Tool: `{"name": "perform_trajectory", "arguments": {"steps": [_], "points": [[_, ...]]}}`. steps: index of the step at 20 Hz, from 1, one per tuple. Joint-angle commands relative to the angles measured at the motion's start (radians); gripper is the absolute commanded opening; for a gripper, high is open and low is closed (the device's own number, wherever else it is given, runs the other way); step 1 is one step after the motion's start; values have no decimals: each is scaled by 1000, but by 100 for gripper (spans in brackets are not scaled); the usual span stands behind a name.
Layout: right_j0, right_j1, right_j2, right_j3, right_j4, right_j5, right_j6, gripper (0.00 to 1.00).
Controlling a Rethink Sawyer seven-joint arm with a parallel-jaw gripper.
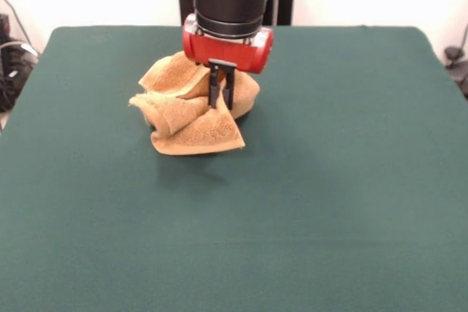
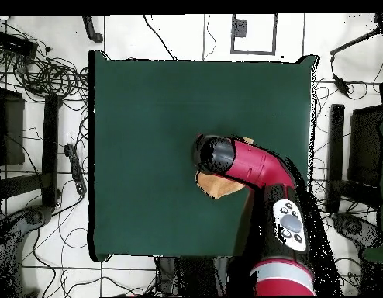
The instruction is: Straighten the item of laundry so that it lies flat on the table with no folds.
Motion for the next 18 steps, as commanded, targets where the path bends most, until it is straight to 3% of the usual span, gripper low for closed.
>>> {"name": "perform_trajectory", "arguments": {"steps": [1, 18], "points": [[22, 16, 115, 32, -41, 21, 50, 0], [22, -14, 114, 14, -48, 75, 65, 0]]}}
